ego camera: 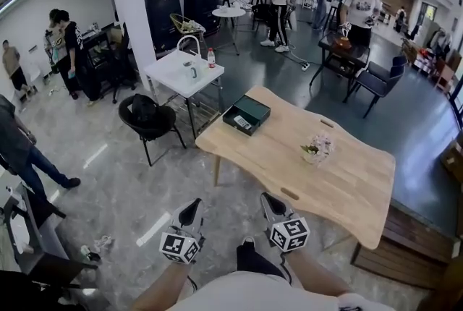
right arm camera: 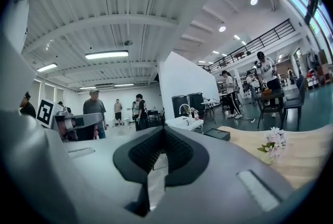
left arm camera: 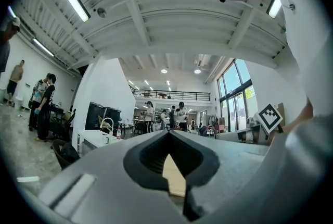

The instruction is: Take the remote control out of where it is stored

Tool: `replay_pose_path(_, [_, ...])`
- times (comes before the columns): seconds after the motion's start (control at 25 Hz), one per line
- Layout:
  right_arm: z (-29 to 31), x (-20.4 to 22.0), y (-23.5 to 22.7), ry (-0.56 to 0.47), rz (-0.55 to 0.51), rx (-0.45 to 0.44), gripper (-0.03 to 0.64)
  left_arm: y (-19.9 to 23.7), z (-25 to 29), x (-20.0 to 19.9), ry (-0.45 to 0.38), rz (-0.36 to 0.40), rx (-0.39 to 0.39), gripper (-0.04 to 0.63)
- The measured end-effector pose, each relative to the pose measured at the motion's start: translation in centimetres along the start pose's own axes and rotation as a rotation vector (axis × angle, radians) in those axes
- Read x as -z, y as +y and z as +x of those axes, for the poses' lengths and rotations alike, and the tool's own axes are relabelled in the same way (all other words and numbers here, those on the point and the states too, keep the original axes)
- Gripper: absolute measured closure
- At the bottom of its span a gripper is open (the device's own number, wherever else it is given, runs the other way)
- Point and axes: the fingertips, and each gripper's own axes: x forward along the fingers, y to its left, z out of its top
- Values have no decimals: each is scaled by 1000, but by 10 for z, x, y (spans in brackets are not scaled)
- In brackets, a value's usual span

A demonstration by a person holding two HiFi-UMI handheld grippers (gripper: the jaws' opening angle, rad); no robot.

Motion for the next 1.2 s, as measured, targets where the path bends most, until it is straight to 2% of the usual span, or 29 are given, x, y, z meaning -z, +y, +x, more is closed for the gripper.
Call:
replay_pose_path(0.32, [104,-9,-47,-4,32,-13,589,69,75,9,24,2,-24,595])
replay_pose_path(0.84, [287,-67,-136,-14,46,-101,589,170,255,-6,22,41,-60,595])
replay_pose_path(1.2, [366,-73,-193,11,70,-70,589,217,347,6,34,41,-38,595])
